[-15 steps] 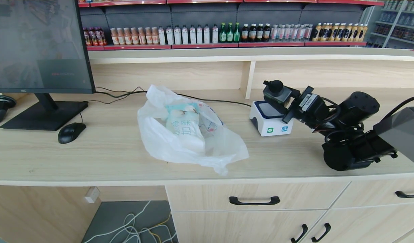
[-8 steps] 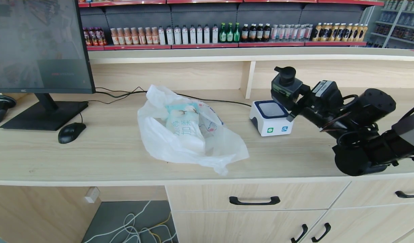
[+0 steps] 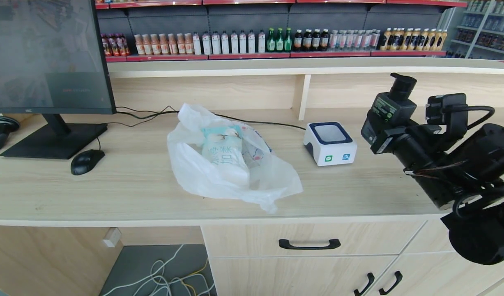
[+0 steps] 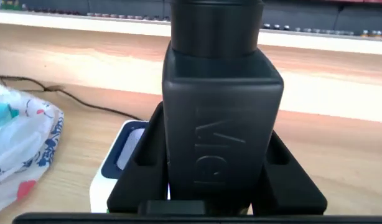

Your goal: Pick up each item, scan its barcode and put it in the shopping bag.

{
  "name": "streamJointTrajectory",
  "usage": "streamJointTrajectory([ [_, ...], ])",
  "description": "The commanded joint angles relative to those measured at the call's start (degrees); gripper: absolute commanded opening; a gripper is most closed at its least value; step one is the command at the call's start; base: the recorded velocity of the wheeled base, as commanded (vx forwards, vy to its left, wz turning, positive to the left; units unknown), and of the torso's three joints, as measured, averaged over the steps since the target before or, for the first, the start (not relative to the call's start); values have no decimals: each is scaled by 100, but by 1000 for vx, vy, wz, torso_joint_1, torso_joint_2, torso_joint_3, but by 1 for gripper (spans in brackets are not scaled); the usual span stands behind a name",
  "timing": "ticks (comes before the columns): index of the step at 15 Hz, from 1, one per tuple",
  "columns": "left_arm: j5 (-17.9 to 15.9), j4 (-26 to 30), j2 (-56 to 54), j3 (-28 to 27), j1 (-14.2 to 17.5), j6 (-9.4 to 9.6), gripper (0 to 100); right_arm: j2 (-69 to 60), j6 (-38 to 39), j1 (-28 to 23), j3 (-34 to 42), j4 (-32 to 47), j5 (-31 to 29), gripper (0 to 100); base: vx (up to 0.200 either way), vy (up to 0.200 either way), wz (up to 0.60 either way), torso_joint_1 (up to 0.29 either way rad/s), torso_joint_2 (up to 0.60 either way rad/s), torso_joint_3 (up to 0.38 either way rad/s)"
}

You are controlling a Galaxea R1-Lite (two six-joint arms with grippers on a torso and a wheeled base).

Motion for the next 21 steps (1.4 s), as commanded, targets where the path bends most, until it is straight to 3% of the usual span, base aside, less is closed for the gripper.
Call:
streamJointTrajectory([
  [1,1,-1,-2,0,1,-7,100,-332,351,461,88,-9,-584,0,0,0,0,0,0,0],
  [4,1,-1,-2,0,1,-7,100,-323,342,531,123,-9,-593,0,0,0,0,0,0,0],
  [12,1,-1,-2,0,1,-7,100,-323,386,593,229,-9,-593,0,0,200,0,4,3,5],
  [21,1,-1,-2,0,1,2,100,-279,438,733,167,-9,-593,0,0,0,67,0,0,0],
])
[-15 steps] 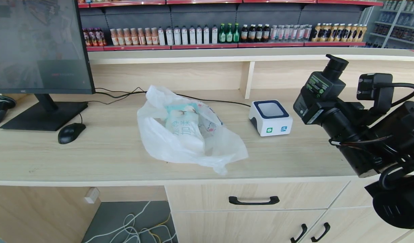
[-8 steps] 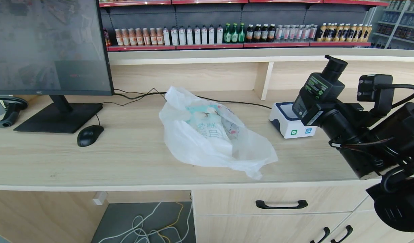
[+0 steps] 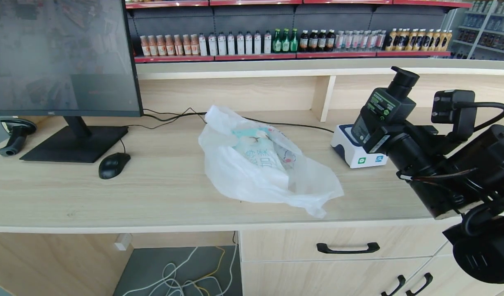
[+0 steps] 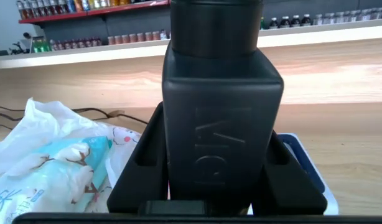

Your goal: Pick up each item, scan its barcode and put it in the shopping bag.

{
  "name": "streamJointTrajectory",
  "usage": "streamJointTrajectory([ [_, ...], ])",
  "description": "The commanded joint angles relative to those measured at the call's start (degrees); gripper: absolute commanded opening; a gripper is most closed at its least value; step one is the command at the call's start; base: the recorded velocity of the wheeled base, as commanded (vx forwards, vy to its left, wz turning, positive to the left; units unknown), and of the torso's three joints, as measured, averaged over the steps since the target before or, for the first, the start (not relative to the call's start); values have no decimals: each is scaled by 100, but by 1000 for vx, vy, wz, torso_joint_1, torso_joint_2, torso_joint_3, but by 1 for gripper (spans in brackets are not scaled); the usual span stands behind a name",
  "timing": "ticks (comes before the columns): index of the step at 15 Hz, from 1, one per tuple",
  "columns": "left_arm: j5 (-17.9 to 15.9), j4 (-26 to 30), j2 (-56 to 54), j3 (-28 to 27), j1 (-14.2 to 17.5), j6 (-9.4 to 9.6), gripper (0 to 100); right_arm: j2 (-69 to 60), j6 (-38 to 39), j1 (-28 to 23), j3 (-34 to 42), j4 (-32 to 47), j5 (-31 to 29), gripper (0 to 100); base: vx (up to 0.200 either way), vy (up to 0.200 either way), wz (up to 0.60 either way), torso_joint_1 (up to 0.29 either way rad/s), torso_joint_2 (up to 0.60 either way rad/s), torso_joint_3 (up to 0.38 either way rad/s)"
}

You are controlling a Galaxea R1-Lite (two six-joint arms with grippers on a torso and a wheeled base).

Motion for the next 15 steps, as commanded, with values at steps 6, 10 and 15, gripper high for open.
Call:
streamJointTrajectory([
  [6,1,1,-2,0,-4,2,100,27,2,5,-47,-8,3,0,0,0,500,4,0,0],
  [10,1,1,-2,0,-4,2,100,220,161,163,-241,-8,12,0,0,0,0,0,0,0],
  [15,1,1,-2,0,-4,2,100,818,319,796,-425,-8,3,0,0,0,0,0,0,0],
])
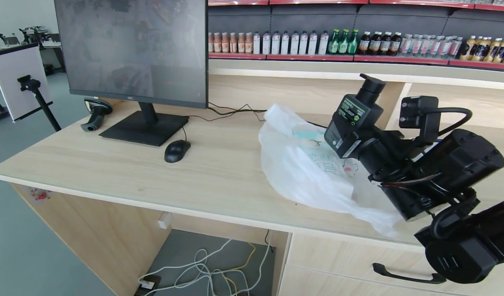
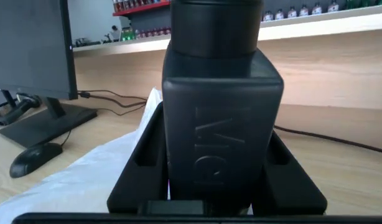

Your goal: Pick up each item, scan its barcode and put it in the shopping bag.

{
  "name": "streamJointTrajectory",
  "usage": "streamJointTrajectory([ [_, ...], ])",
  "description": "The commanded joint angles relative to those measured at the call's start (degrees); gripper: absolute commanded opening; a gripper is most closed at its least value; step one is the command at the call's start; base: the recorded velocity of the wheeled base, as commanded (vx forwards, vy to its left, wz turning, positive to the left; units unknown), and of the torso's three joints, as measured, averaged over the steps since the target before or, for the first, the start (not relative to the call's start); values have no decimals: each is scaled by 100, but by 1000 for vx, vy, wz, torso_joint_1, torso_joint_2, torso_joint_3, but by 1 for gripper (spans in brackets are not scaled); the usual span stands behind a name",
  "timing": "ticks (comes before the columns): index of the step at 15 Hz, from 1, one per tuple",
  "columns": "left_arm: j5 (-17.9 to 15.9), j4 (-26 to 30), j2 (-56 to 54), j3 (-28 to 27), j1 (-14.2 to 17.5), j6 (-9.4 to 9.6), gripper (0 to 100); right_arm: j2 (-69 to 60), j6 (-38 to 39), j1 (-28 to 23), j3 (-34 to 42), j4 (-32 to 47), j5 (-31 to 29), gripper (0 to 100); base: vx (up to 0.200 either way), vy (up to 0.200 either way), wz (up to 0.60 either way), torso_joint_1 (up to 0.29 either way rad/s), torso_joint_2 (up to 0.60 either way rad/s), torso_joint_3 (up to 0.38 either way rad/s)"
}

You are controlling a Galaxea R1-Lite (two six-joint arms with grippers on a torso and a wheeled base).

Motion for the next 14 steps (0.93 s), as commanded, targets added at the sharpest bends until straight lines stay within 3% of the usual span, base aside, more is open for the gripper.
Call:
streamJointTrajectory([
  [1,1,-2,-2,0,1,9,100,482,19,298,-141,-6,6,0,0,0,0,0,0,0],
  [10,1,-11,-2,0,1,9,100,324,133,922,-115,-6,6,0,0,0,0,0,0,0],
  [14,1,-11,-2,0,1,0,100,8,133,1080,386,-6,6,0,0,0,0,0,0,0],
])
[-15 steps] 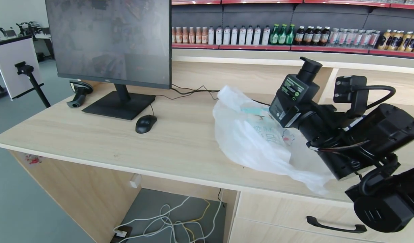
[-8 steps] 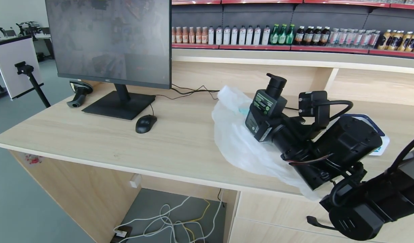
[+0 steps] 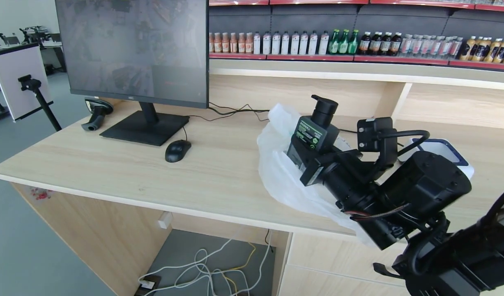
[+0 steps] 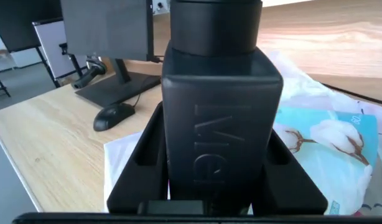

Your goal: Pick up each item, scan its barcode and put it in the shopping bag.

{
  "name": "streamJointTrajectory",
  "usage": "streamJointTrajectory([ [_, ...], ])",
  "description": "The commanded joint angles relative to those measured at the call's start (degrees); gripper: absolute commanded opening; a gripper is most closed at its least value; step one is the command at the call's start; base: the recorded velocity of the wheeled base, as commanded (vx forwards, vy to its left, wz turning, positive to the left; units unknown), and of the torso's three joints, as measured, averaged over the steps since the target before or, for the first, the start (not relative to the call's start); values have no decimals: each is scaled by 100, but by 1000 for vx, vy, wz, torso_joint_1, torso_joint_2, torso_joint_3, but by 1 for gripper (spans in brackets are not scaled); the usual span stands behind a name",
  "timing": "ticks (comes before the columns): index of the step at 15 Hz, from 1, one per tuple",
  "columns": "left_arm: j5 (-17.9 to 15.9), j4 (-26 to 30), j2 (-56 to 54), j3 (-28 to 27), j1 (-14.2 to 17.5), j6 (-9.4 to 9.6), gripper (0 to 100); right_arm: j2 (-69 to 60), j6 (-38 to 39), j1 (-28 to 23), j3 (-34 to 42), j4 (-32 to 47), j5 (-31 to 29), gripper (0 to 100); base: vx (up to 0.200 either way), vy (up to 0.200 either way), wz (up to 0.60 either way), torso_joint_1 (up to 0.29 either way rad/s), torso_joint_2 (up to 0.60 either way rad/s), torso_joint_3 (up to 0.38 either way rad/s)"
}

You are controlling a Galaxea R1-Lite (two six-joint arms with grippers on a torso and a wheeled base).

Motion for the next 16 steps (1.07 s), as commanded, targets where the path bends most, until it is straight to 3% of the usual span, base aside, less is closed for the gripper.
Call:
streamJointTrajectory([
  [1,1,0,-2,0,1,11,100,-266,-1,40,357,-8,-4,0,0,0,0,0,0,0],
  [9,1,0,-2,0,1,20,100,-398,-27,-109,1209,-8,-39,0,0,0,0,0,0,0],
  [12,1,-18,-2,0,1,20,100,-574,-36,-997,1069,-8,-30,0,0,0,0,0,0,0],
  [16,1,-9,-2,0,1,29,100,-882,-97,-1287,1060,-8,-30,0,0,0,0,0,0,0],
])
